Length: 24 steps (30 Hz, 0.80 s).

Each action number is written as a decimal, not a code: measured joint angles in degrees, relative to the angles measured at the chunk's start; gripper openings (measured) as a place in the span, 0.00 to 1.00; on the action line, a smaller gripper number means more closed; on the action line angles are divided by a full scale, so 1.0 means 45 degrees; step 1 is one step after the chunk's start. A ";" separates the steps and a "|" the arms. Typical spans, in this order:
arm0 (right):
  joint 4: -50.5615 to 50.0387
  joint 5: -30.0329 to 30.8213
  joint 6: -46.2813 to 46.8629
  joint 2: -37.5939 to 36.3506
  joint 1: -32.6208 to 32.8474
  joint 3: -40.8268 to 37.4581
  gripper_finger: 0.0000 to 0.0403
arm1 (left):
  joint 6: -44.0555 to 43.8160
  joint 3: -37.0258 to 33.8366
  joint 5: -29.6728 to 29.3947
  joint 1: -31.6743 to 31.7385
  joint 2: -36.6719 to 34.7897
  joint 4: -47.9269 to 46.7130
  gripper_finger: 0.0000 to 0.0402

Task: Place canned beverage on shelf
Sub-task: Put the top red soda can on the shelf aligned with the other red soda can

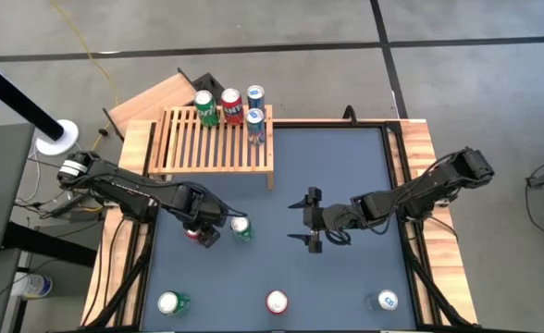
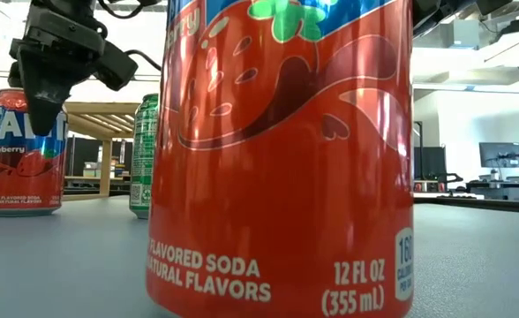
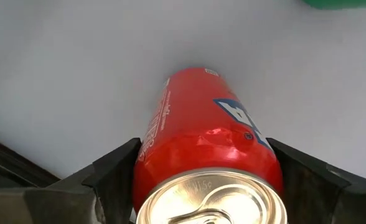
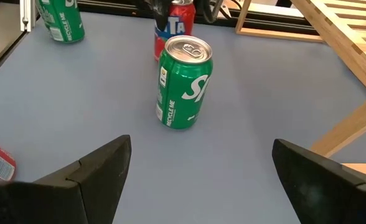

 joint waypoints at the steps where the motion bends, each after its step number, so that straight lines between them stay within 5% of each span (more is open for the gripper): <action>1: -0.0002 0.0000 0.0000 0.0000 0.0000 0.0000 0.94 | 0.0232 0.0042 0.0105 0.0000 0.0000 -0.0079 0.73; 13: 0.0000 0.0005 0.0024 0.0000 0.0000 0.0000 0.94 | 0.4118 0.2844 0.0201 -0.0005 0.0010 -0.1667 0.73; 24: -0.0014 0.0000 -0.0005 0.0000 0.0005 0.0000 0.94 | 0.4136 0.6233 0.0245 0.0881 0.0015 -0.4280 0.73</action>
